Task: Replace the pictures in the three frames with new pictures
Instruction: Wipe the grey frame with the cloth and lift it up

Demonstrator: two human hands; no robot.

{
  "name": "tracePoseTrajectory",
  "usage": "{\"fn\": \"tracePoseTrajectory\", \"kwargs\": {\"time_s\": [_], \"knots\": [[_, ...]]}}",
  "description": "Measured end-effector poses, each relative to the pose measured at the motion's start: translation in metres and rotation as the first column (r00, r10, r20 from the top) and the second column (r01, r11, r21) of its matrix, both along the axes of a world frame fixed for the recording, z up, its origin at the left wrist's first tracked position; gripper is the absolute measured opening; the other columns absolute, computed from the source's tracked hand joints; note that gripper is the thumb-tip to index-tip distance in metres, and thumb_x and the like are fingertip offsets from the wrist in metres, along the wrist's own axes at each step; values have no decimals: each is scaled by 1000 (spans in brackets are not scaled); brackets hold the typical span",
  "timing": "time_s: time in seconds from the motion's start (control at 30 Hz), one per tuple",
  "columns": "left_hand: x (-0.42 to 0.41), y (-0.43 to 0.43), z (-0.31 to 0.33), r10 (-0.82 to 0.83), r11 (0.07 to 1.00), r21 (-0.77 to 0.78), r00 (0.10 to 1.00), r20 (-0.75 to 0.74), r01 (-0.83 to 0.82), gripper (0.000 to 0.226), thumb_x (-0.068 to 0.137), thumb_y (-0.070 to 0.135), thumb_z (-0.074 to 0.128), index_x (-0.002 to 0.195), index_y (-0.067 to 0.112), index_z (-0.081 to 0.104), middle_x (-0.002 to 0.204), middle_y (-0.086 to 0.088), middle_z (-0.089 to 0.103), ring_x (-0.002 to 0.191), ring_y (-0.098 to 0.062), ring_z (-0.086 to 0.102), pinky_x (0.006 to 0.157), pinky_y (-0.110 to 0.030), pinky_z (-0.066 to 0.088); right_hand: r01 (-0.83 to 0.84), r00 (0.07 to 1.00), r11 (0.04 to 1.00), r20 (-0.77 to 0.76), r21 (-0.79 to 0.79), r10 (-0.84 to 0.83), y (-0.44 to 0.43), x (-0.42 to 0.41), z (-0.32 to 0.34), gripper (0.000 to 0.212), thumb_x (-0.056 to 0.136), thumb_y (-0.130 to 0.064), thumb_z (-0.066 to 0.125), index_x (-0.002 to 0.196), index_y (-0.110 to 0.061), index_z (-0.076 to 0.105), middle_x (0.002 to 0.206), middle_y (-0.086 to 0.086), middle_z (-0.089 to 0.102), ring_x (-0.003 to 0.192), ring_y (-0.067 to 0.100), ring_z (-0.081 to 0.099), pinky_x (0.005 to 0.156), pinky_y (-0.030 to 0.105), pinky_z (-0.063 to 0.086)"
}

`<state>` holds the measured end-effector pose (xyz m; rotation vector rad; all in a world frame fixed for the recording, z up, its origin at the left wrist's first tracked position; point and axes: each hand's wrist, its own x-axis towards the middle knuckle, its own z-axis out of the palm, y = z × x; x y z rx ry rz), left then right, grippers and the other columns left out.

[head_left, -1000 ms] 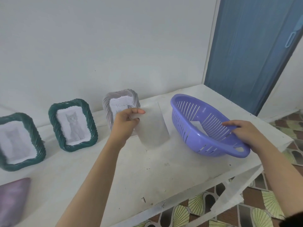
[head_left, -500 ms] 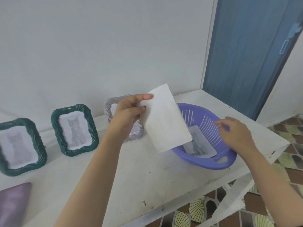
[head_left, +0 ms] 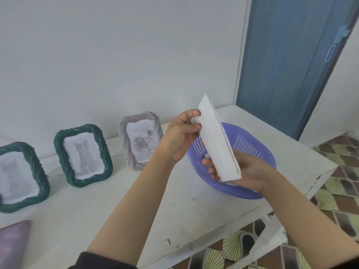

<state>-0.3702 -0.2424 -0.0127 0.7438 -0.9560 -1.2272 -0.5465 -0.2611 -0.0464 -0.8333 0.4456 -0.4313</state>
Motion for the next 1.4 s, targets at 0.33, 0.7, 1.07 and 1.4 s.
{"fn": "tracePoseTrajectory", "kwargs": {"time_s": [0.33,0.7,1.07,1.4], "knots": [[10,11,-21,85,981,170,995,54,-93,25,94,29,49,118,28,45,100,-3,62,83,-22,60,75,-37,54,374,822,739,-168,-560,-543,-19,-19,-9,44,87,6,50,101,-35,53,65,3,63,63,18,57,62,31,49],[-10,1,-62,164,942,-145,40,986,-302,25,87,21,56,110,20,65,117,3,64,114,-18,52,106,-35,30,-143,446,498,-505,-855,-739,-42,-18,-30,32,82,5,48,96,-20,63,98,6,59,82,18,52,56,15,37],[-5,9,-69,190,967,-187,-2,982,-171,37,98,31,41,103,7,68,117,-9,61,127,-23,37,103,-25,17,-514,161,505,-656,-694,-737,-46,-2,-33,19,81,5,47,90,-2,63,88,13,61,85,31,58,65,34,49],[0,14,-78,199,968,-186,64,978,-168,36,95,37,45,99,11,68,133,-4,53,137,-19,28,109,-26,18,-639,31,524,-699,-563,-714,-49,-3,-37,31,83,-4,51,57,-14,37,60,2,42,58,19,45,53,25,36]]}}
